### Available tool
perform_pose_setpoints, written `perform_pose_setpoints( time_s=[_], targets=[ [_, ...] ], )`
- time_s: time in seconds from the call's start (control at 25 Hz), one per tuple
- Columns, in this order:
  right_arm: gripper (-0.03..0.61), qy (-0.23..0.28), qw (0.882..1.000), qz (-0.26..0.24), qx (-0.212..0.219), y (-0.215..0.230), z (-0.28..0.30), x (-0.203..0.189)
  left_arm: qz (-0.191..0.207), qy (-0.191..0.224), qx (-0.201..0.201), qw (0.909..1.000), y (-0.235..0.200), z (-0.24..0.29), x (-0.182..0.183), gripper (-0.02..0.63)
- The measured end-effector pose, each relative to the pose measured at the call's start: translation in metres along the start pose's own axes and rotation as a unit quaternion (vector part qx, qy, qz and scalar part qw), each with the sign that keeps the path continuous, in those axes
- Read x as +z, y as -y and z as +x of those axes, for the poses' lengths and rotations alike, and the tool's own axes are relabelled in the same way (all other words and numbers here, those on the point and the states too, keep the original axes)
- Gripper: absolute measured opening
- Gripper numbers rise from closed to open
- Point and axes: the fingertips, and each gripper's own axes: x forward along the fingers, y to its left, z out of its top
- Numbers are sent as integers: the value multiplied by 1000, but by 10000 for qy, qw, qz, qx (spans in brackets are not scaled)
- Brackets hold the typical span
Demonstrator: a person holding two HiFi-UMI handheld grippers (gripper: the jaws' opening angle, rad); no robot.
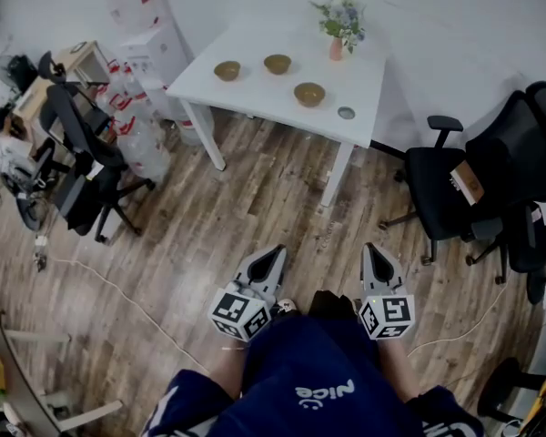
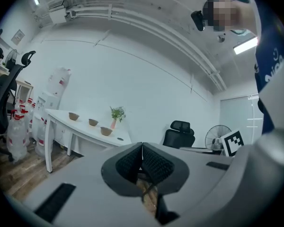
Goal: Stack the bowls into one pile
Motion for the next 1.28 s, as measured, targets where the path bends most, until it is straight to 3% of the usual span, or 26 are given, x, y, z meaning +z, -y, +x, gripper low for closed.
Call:
perform_pose_setpoints(
  time_s=[0.36,0.64,1.12,1.28],
  targets=[
    [23,-483,9987,-26,186,-5,15,-18,-378,-244,-50,9990,-15,20,-10,18],
    [23,-617,9976,50,314,33,63,-14,-99,-510,258,9983,-32,73,-9,18],
    [23,-450,9944,-64,949,107,172,30,143,-461,854,9952,-57,191,21,18],
    [23,-453,9924,-72,1144,133,192,34,-162,-308,1061,9937,-60,221,23,18]
  ],
)
